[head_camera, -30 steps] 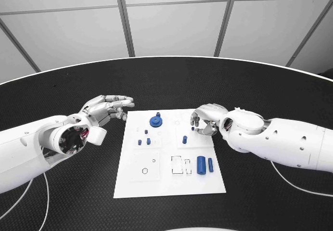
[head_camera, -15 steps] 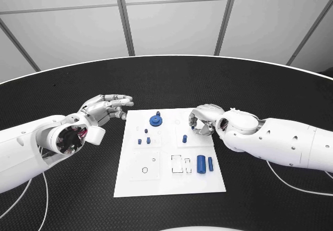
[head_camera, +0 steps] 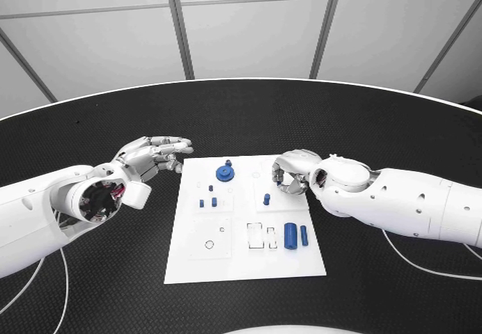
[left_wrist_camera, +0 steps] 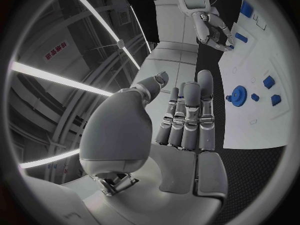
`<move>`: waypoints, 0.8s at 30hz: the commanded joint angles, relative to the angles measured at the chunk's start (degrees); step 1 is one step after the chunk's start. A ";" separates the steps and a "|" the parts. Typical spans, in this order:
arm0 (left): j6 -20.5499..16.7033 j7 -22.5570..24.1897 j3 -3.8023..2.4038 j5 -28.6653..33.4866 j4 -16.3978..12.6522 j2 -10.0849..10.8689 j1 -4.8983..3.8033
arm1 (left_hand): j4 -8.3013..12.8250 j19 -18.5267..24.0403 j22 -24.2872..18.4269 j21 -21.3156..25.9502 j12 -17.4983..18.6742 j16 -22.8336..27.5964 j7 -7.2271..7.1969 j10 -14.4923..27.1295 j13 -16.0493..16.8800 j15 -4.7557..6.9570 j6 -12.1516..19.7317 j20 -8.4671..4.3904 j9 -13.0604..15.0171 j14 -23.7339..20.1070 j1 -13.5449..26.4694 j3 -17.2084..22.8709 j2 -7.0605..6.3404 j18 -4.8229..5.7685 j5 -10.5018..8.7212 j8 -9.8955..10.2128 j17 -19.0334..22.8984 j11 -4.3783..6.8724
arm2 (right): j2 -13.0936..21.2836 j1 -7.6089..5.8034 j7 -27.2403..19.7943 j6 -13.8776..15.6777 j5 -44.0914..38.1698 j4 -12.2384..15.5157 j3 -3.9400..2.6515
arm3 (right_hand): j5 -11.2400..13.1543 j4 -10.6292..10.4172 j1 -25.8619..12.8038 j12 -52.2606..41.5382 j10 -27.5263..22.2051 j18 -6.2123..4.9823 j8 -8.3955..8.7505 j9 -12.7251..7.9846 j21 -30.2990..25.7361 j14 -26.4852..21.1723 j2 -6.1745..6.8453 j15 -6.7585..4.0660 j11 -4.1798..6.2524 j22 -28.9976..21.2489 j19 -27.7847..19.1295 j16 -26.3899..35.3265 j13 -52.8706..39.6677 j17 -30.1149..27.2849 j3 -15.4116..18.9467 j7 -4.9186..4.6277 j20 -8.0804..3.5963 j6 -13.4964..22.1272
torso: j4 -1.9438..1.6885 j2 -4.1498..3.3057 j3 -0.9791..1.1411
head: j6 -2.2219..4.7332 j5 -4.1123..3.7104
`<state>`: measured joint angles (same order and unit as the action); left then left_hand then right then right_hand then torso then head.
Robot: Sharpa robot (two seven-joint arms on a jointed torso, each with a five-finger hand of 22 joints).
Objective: Assemble the parts on the task board
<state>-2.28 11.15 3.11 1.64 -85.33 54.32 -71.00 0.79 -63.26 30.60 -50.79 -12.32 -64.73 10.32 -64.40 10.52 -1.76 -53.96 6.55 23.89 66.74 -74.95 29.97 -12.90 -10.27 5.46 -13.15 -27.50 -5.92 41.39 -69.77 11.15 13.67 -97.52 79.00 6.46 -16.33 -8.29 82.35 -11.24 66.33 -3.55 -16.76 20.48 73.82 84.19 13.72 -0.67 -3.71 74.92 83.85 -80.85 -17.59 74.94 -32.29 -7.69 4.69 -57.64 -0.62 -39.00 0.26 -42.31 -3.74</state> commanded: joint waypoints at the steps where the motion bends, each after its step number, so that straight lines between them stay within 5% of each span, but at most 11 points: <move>1: 0.09 -0.13 0.00 0.00 0.00 -0.01 0.00 | 0.16 -0.21 -0.10 0.28 -0.30 0.27 -0.04 0.03 0.10 0.32 0.15 -0.15 -0.09 -0.19 -0.65 -0.29 0.05 -0.32 -0.20 -0.16 0.06 -0.12 | -0.23 0.14 0.00 -0.41 0.00 -0.34 0.00 | 0.41 0.47 -0.02 0.27 0.77 -0.05 -0.36 0.14 0.50 2.88 -0.67 -0.21 0.05 3.51 0.99 -0.21 0.18 0.95 -0.34 -0.01 -0.12 -0.51 | -0.02 0.00 0.00 | -0.10 0.10; 16: 0.43 -0.53 0.00 0.00 -0.22 0.08 0.00 | 0.38 -0.13 -0.41 0.76 -0.38 0.63 0.26 0.74 0.10 0.13 0.74 -0.05 -0.24 -0.55 -1.11 -0.38 0.17 -0.28 -0.20 0.08 0.49 -0.39 | -1.30 0.52 0.43 -1.71 0.00 -1.57 0.01 | 0.63 2.11 0.29 0.67 2.10 0.08 -0.73 0.68 1.09 2.93 -1.48 -0.50 0.32 4.04 1.17 -0.39 0.57 1.21 -1.15 0.16 -0.28 -1.37 | -0.03 0.02 -0.01 | -0.52 -0.03; 24: 0.58 -0.70 0.00 0.00 -0.15 0.07 0.00 | 0.46 -0.03 -0.58 1.04 -0.46 0.82 0.45 1.15 0.11 0.01 1.06 0.04 -0.32 -0.82 -1.31 -0.47 0.24 -0.27 -0.21 0.19 0.71 -0.55 | -0.83 0.56 1.10 -0.06 0.00 -1.09 0.01 | 1.03 4.48 1.10 0.82 4.19 0.32 -1.30 1.47 2.28 3.00 -3.12 -0.92 0.74 5.03 1.53 -0.62 0.53 1.55 -3.19 0.46 -0.57 -2.50 | 0.10 0.10 0.01 | -0.61 0.04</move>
<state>-1.71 10.45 3.11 1.64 -85.49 54.39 -71.00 1.11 -63.25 30.06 -49.93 -12.55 -64.07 10.63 -63.45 10.56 -1.75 -53.22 6.55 23.62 66.32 -75.65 29.65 -12.74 -10.22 5.46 -13.15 -26.83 -6.44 40.50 -69.21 12.21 13.37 -97.52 77.84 6.48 -15.45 -4.19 83.16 -10.36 69.69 -3.55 -17.87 21.75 75.82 83.96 11.68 -1.27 -3.42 74.91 84.06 -81.19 -16.84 74.93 -35.25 -7.25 4.49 -59.68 -0.60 -38.95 0.26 -42.89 -3.76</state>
